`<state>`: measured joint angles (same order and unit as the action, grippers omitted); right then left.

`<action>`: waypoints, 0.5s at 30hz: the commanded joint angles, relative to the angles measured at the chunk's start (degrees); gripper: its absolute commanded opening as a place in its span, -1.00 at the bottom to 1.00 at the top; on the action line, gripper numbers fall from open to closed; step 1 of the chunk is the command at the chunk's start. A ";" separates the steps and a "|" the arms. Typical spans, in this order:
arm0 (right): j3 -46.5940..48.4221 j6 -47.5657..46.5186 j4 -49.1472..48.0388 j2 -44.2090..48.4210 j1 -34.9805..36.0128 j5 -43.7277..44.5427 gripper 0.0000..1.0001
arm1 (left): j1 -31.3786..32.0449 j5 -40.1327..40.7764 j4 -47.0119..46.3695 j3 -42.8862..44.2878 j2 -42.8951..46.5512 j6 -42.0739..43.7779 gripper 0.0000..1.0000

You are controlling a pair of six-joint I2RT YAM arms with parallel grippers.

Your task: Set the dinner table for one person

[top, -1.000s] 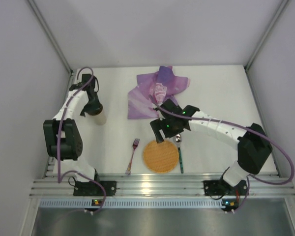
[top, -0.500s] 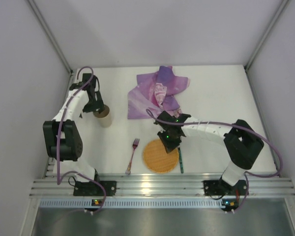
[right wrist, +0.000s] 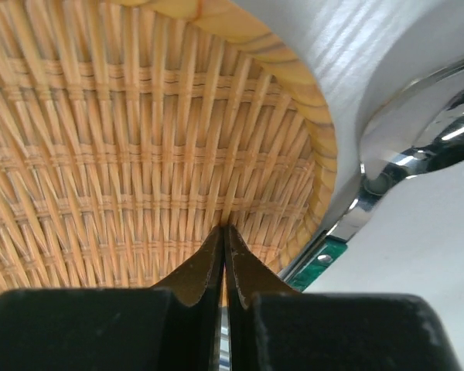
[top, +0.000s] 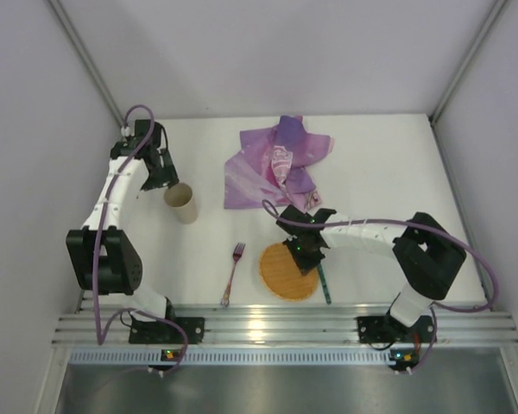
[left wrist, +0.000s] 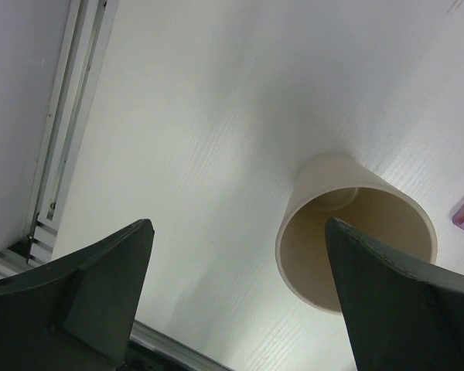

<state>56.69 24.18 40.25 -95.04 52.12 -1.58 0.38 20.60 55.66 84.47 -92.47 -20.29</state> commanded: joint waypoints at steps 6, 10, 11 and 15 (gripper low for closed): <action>2.37 0.43 8.16 -2.43 -5.34 22.47 -1.00 | 0.06 0.32 2.61 0.97 5.89 -0.54 0.96; 3.08 -0.98 11.60 -0.50 -11.24 29.00 -1.00 | 0.06 -0.29 2.53 -0.09 6.51 -0.97 0.96; 2.91 -0.37 11.95 0.03 -12.64 29.96 -1.00 | 0.06 -0.65 2.61 -0.27 6.68 -0.98 0.97; 5.08 1.65 16.15 0.31 -20.98 33.56 -1.00 | 0.06 -2.05 2.52 -0.97 7.30 -1.24 0.96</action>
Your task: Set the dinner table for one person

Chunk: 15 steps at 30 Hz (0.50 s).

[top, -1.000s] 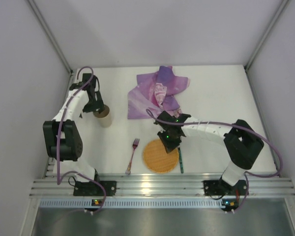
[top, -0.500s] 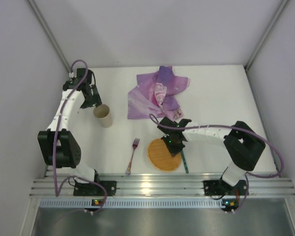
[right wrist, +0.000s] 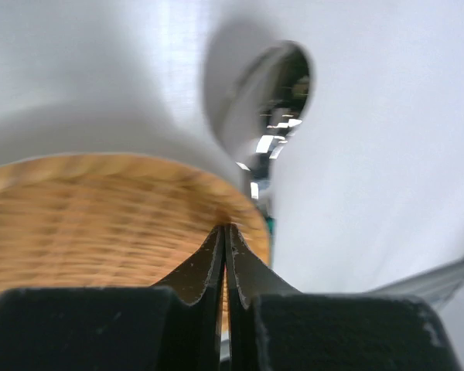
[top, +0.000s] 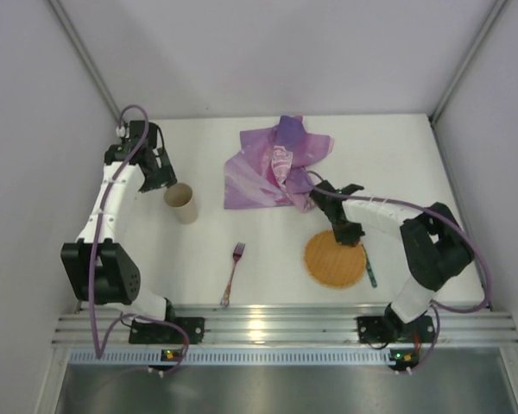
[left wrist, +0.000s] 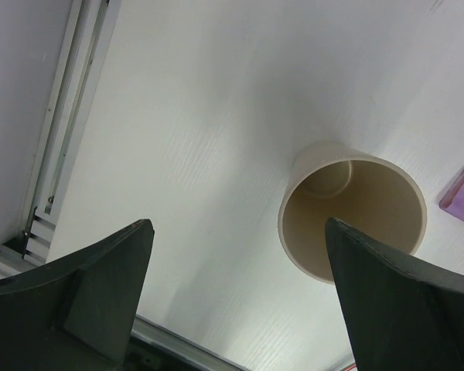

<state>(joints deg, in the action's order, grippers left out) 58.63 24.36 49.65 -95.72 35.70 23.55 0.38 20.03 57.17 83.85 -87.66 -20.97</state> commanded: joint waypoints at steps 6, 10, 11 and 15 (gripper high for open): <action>5.87 3.23 9.76 -1.48 -13.45 14.13 -1.00 | 3.39 0.26 0.58 0.87 3.90 -1.08 0.96; 10.17 2.98 10.82 0.17 -15.14 14.95 -1.00 | 11.71 0.62 1.54 3.24 2.93 -4.42 0.97; 11.75 1.84 10.91 1.06 -14.79 14.34 -1.00 | 13.92 1.23 1.54 3.68 2.32 -4.95 0.96; 21.50 -3.96 6.00 7.81 -10.84 -1.01 -0.38 | 22.63 -0.86 -0.56 4.39 -0.14 -8.11 0.97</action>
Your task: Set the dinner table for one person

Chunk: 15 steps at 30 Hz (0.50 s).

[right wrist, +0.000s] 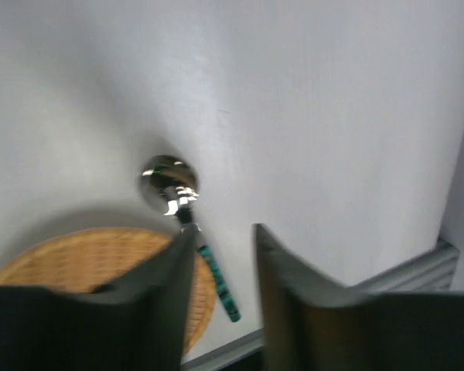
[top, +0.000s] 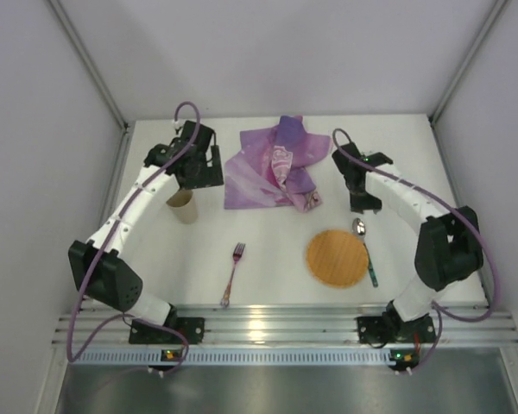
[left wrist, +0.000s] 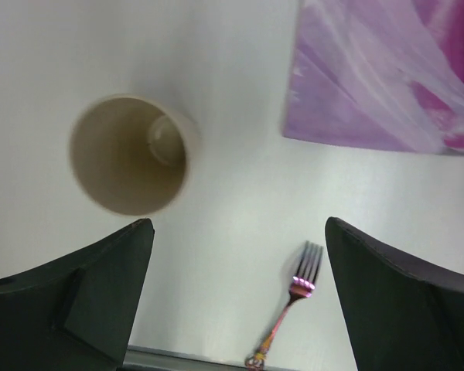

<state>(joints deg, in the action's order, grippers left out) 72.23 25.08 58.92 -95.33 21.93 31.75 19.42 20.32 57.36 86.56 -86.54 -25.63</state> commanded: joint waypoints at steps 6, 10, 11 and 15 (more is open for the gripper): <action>17.93 -3.73 -8.99 1.05 4.61 -29.27 1.00 | 4.13 -14.59 -12.18 -2.19 -8.72 -6.71 0.97; 21.72 -2.32 -12.42 -7.22 2.16 -35.34 1.00 | 3.87 -19.43 -13.59 0.88 -17.14 -8.21 0.96; 22.60 -1.88 -13.20 -9.07 1.02 -37.70 0.98 | 3.87 -19.96 -13.86 2.19 -18.39 -8.56 0.96; 25.41 -1.79 -16.72 -17.06 -0.93 -42.55 0.93 | 3.87 -20.76 -14.39 4.75 -22.87 -7.95 0.94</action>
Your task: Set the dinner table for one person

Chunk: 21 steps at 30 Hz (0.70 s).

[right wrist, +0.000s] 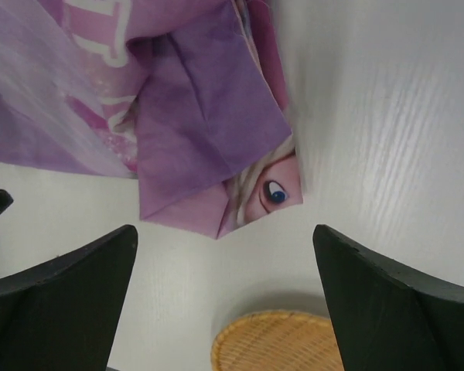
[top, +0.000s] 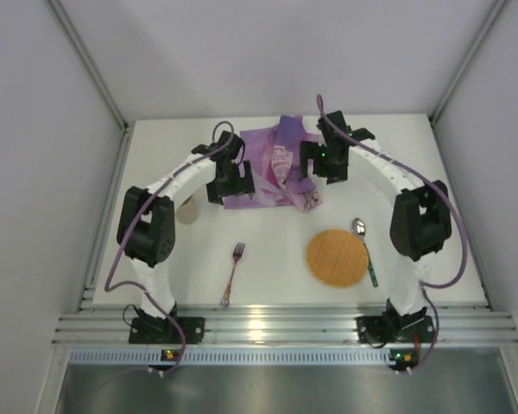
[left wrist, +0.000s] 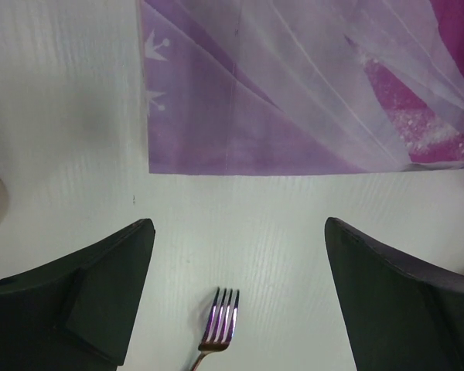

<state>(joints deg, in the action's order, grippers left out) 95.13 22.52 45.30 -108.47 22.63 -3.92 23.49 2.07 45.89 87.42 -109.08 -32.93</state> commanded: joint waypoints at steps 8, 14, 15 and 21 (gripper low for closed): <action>11.99 3.05 -5.13 -13.95 -3.47 -10.57 0.86 | -3.09 1.27 -3.26 1.09 -1.93 1.72 0.87; 13.85 3.23 -5.48 -16.43 -3.65 -10.41 0.82 | -3.09 1.54 -3.26 -0.84 -2.72 1.55 0.70; 13.77 3.14 -5.48 -16.78 -3.65 -10.23 0.82 | -3.09 1.36 -3.70 -1.54 -2.28 1.38 0.69; 11.48 2.35 -4.61 -17.48 -3.91 -7.24 0.58 | -3.09 -1.36 -5.80 -4.53 -2.80 -0.12 0.44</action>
<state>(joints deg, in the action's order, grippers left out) 106.91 25.08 41.23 -125.01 19.66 -12.75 20.36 2.31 43.16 83.79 -111.72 -31.97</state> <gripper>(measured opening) 0.805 0.732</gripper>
